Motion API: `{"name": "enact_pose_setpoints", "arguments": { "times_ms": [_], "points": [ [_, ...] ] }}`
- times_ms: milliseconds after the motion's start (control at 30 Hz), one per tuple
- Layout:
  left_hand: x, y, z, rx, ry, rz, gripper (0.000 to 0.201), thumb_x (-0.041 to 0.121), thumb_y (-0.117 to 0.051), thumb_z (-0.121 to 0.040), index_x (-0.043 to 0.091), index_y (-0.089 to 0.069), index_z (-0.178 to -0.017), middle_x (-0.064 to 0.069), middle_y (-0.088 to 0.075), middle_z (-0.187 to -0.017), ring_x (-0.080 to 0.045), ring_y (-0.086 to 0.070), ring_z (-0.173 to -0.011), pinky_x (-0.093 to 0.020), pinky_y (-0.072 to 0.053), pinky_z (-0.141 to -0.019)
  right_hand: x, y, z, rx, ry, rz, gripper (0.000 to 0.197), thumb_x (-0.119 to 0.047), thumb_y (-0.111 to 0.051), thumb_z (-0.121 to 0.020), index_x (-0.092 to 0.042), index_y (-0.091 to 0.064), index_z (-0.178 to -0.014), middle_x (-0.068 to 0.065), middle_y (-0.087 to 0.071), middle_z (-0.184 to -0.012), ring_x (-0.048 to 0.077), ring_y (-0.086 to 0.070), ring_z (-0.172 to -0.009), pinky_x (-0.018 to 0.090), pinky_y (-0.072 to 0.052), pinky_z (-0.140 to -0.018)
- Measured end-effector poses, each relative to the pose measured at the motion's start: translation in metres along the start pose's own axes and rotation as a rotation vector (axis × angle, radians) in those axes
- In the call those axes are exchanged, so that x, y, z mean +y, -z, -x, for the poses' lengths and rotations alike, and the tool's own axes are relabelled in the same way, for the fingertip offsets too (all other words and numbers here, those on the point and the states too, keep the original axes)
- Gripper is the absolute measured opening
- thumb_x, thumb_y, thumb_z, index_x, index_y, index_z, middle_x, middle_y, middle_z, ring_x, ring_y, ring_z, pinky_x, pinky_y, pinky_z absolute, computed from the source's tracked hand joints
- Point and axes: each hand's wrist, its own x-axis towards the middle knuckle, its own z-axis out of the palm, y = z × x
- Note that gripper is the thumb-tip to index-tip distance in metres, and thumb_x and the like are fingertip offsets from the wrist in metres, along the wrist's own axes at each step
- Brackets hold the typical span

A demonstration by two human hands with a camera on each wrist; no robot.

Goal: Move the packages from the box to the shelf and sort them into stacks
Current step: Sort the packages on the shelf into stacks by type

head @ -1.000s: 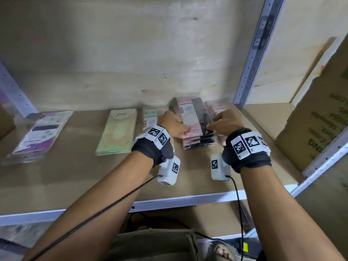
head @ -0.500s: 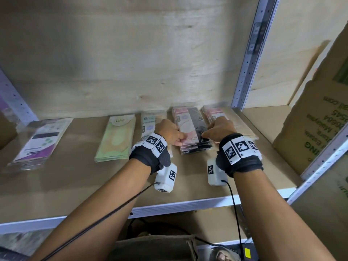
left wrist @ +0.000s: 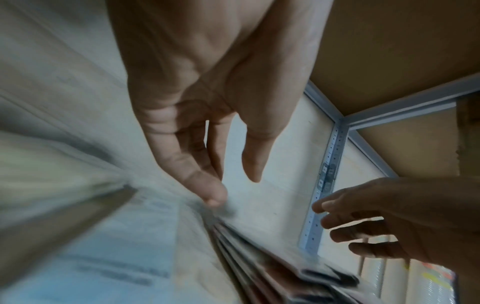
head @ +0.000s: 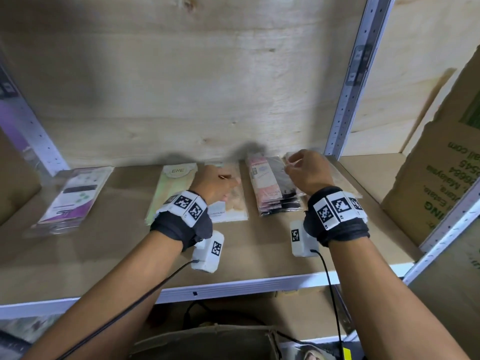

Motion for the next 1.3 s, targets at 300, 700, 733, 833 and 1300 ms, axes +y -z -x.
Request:
{"name": "enact_pose_setpoints", "arguments": {
  "times_ms": [300, 700, 733, 833, 1300],
  "points": [
    [-0.086, 0.124, 0.042, 0.314, 0.047, 0.126, 0.02, 0.035, -0.068, -0.09, 0.018, -0.069, -0.082, 0.0, -0.073, -0.074, -0.003, -0.062, -0.047, -0.016, -0.046, -0.045, -0.07, -0.06, 0.043, -0.34, 0.217, -0.274, 0.006, -0.016, -0.064, -0.093, -0.014, -0.07, -0.096, 0.005, -0.075, -0.083, 0.021, -0.073, -0.074, 0.025, -0.055, -0.072],
    [-0.145, 0.277, 0.079, 0.553, 0.18, 0.203, 0.017, 0.017, -0.059, -0.094, 0.01, -0.066, -0.08, -0.004, -0.064, -0.068, -0.006, -0.054, -0.042, -0.013, -0.043, -0.039, -0.227, -0.213, 0.09, -0.797, 0.123, -0.375, 0.012, 0.005, -0.056, -0.091, -0.004, -0.062, -0.087, 0.021, -0.065, -0.085, 0.032, -0.065, -0.076, 0.046, -0.061, -0.077],
    [-0.149, 0.284, 0.083, 0.548, 0.197, 0.206, 0.018, 0.017, -0.057, -0.094, 0.011, -0.065, -0.079, -0.003, -0.063, -0.067, -0.008, -0.053, -0.044, -0.014, -0.043, -0.041, -0.241, -0.227, 0.089, -0.816, 0.104, -0.356, 0.014, 0.006, -0.055, -0.091, -0.003, -0.062, -0.083, 0.022, -0.064, -0.086, 0.033, -0.065, -0.078, 0.05, -0.059, -0.083],
    [-0.165, 0.303, 0.093, 0.595, 0.217, 0.199, 0.024, 0.023, -0.058, -0.094, 0.016, -0.065, -0.073, -0.002, -0.066, -0.068, -0.013, -0.056, -0.054, -0.021, -0.046, -0.054, -0.279, -0.269, 0.09, -0.843, 0.068, -0.261, 0.004, -0.003, -0.061, -0.091, 0.001, -0.06, -0.093, 0.023, -0.065, -0.092, 0.035, -0.067, -0.084, 0.055, -0.056, -0.09],
    [-0.191, 0.326, 0.113, 0.667, 0.18, 0.164, 0.028, 0.033, -0.062, -0.094, 0.021, -0.065, -0.069, 0.005, -0.071, -0.068, -0.009, -0.063, -0.055, -0.023, -0.051, -0.062, -0.299, -0.329, 0.084, -0.831, 0.007, -0.05, 0.032, -0.011, -0.078, -0.077, -0.002, -0.064, -0.105, 0.009, -0.07, -0.072, 0.028, -0.056, -0.09, 0.046, -0.048, -0.104]
  ]
}}
